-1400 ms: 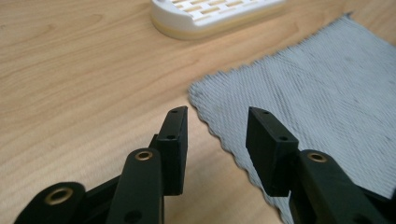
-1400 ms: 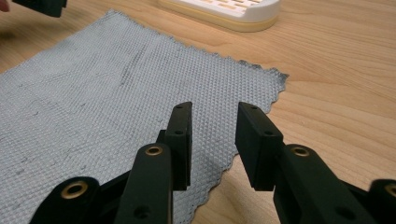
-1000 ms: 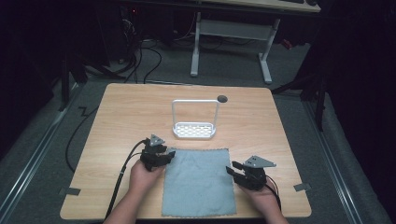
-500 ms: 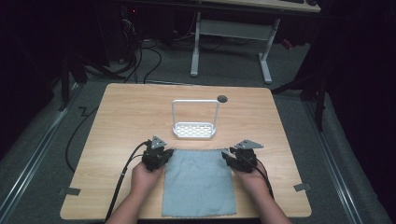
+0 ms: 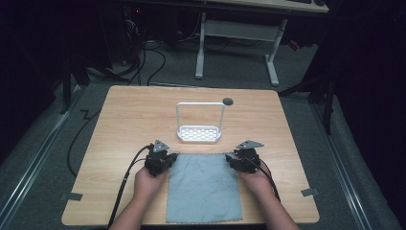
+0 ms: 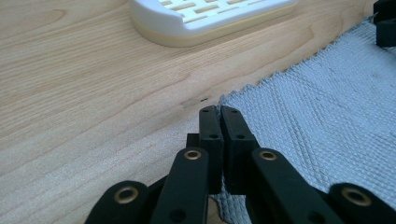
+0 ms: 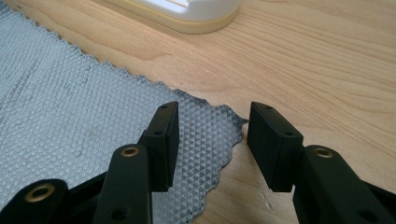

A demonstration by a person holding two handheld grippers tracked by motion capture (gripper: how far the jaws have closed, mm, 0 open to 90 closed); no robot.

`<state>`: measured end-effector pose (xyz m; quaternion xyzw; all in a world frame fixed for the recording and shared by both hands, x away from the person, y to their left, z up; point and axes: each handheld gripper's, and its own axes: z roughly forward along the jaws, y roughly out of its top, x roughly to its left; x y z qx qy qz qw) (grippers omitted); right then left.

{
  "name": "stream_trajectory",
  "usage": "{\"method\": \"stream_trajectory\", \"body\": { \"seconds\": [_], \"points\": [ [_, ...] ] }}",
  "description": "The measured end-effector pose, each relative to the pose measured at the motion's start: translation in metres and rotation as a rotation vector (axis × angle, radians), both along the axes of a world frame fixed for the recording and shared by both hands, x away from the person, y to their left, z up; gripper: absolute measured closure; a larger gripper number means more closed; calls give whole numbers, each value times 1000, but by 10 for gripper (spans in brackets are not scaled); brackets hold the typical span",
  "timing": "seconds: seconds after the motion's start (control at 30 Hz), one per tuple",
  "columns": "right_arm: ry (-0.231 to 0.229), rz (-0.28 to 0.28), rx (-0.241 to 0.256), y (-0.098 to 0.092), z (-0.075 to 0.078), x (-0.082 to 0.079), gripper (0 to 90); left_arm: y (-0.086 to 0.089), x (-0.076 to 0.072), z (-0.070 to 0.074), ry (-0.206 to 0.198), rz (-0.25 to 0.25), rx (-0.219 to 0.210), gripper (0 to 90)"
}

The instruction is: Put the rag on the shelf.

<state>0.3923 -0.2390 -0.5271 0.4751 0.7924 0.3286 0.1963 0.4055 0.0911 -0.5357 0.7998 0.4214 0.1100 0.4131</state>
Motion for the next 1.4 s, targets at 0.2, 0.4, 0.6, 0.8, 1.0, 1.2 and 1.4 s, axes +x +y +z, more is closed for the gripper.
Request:
{"method": "stream_trajectory", "body": {
  "seconds": [0.2, 0.4, 0.6, 0.8, 1.0, 1.2, 1.4],
  "points": [
    [-27, 2, 6, 3, -3, 2, 622, 1, 0, 0, 4, 2, -8, 873],
    [-23, 28, 6, 5, -2, -1, 799, 0, -1, 0, 3, 2, -5, 871],
    [-28, 57, 2, 7, -2, -3, 886, -1, -2, 0, -6, 0, 1, 879],
    [-79, 50, 62, 5, 5, -11, 888, 2, -7, 3, -40, -11, -25, 897],
    [-121, 49, 100, 3, 12, -20, 887, 6, -15, 11, -86, -15, -63, 898],
    [-179, 51, 123, 5, 20, -29, 887, 13, -23, 21, -125, 6, -120, 898],
    [-241, 57, 145, 7, 33, -38, 887, 15, -30, 33, -177, 14, -157, 897]
  ]
}}
